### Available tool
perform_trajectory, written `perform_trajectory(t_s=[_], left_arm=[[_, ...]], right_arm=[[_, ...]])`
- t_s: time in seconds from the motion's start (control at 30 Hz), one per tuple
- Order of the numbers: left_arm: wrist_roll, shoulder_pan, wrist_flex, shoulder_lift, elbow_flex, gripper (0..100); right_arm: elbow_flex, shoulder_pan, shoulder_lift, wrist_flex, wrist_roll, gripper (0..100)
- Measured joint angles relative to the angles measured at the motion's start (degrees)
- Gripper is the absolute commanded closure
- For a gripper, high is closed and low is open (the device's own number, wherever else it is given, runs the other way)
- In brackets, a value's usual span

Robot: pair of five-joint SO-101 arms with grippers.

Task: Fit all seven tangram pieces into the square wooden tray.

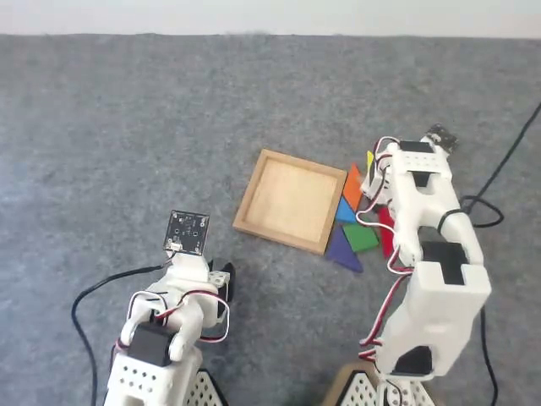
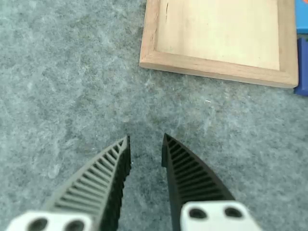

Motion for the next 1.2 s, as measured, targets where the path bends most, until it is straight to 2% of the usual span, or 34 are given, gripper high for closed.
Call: perform_trajectory(t_s=[0.3,0.5,0.7,0.8,0.93,1.07,1.2], left_arm=[[0.0,0.0,0.0,0.0,0.0,89],[0.0,0.0,0.0,0.0,0.0,89],[0.0,0.0,0.0,0.0,0.0,89],[0.0,0.0,0.0,0.0,0.0,89],[0.0,0.0,0.0,0.0,0.0,89],[0.0,0.0,0.0,0.0,0.0,89],[0.0,0.0,0.0,0.0,0.0,89]], right_arm=[[0.0,0.26,-0.35,2.73,11.43,78.9],[-4.31,0.35,-6.07,10.64,19.08,78.9],[-7.82,-5.71,-12.04,14.68,24.7,79.0],[-8.09,-11.25,-12.31,14.77,31.3,79.0],[-8.09,-18.55,-12.31,13.54,44.57,79.0],[-8.09,-22.86,-12.31,9.05,57.58,79.0],[-8.62,-26.29,-11.87,5.01,66.99,79.0]])
